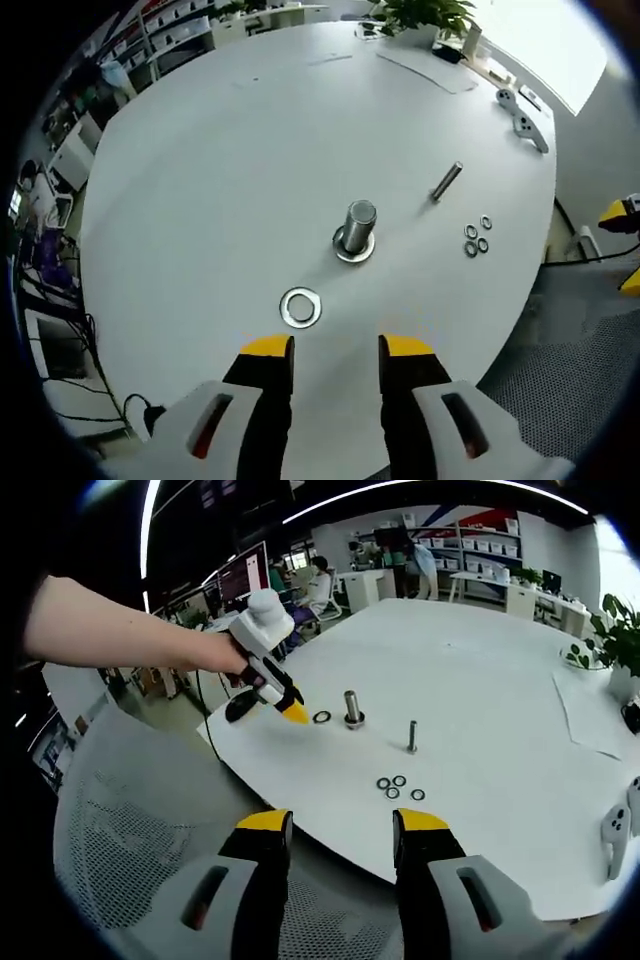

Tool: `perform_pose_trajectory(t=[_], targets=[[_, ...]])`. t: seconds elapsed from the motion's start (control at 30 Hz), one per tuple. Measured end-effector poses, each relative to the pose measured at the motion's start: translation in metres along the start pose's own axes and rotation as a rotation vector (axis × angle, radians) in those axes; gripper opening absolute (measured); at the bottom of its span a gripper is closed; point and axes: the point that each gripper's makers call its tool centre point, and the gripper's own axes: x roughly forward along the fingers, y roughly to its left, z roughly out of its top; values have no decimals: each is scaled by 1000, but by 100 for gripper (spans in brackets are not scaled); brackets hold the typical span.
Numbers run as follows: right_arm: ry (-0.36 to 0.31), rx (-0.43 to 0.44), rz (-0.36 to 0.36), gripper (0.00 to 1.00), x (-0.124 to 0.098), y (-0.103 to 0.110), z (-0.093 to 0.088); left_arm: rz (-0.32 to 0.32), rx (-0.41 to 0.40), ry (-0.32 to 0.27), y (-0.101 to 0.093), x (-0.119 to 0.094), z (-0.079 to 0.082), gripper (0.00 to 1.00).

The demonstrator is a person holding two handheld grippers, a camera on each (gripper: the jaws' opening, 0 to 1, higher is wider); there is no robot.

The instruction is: Place the washer onto the threaded stud by aligning its center hole with the stud, sliding it down to the base, and recovering from edge contact or off-axis alignment until the washer reaches the visible bottom stop.

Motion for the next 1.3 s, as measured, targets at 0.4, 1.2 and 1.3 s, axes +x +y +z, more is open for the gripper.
perform_pose_trajectory(t=[0.4,1.2,1.3], targets=[[25,25,-34,44,-1,-7,-7,4,12,11,10,6,6,32],[10,66,-55,44,-3,-13,-6,8,98,165,19,44,-6,31],[13,63,-56,44,-3,-13,-6,19,138,180,18,46,-6,29]])
